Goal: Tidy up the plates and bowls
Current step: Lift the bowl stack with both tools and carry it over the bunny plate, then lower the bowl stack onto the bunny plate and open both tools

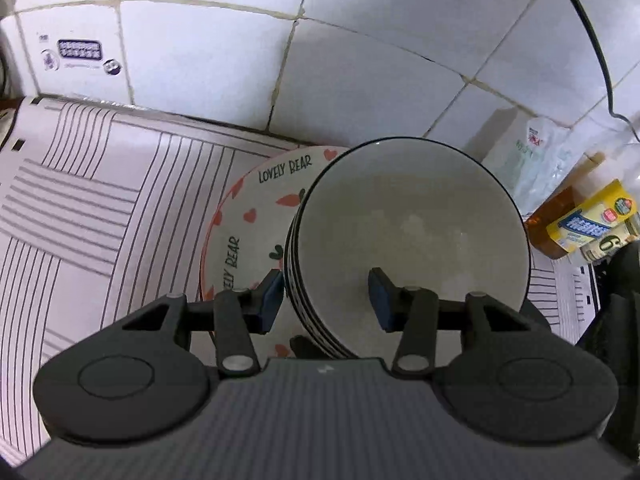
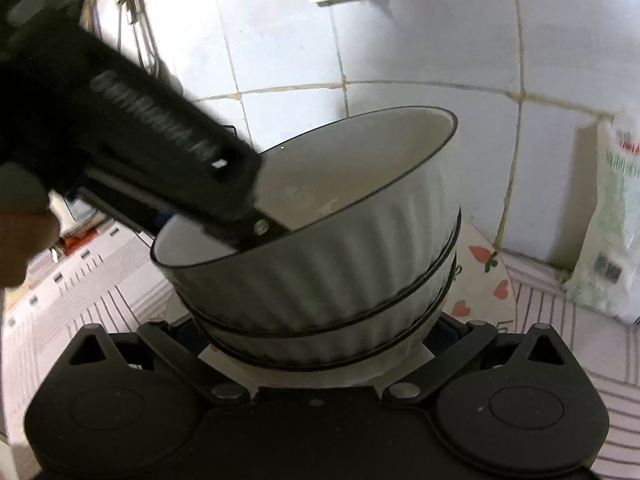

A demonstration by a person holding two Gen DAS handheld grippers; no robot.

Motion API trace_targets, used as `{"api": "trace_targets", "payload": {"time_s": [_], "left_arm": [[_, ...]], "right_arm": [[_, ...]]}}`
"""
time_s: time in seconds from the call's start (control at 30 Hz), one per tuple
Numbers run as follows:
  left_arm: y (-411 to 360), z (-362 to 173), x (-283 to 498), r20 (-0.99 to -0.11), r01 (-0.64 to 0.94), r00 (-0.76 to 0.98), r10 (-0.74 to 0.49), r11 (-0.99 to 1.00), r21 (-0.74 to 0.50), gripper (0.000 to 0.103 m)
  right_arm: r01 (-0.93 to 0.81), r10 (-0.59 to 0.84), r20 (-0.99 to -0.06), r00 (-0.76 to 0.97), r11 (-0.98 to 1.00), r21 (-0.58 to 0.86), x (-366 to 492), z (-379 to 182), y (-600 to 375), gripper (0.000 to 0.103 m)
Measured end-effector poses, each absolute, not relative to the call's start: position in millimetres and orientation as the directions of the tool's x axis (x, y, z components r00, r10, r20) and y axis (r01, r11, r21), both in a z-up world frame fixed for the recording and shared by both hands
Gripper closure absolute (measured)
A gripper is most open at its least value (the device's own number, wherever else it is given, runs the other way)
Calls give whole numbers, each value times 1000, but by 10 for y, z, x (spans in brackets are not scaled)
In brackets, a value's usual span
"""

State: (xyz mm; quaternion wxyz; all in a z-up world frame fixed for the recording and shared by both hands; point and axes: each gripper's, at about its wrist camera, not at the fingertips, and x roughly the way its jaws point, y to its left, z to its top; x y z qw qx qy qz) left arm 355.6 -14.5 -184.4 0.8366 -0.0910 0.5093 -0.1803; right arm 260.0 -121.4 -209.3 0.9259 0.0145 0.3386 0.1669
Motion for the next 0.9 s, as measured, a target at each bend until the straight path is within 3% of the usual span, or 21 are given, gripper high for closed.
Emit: {"api": "trace_targets", "payload": {"time_s": [0.2, 0.43, 0.53, 0.67, 0.9], "left_arm": [[-94, -1828, 3457, -822, 163, 432, -371, 929, -334, 57], [-4, -1587, 3151, -795, 198, 503, -339, 941, -276, 44], [26, -1393, 3045, -782, 243, 498, -375, 926, -289, 43], [33, -1180, 2846, -767, 270, 535, -354, 932, -242, 43], [185, -902, 2358, -751, 286, 571, -331, 938, -196, 39]], "right_arm": [[-295, 299, -666, 684, 948, 123, 2651, -2058, -1234, 0], [-232, 237, -682, 692, 967, 101, 2399, -1915, -1205, 0], [-217, 194, -714, 673, 974, 60, 2229, -1786, -1178, 0], [-204, 185, -670, 719, 978, 51, 1916, -1538, -1224, 0], [-51, 80, -692, 717, 997, 63, 1559, -1198, -1321, 0]]}}
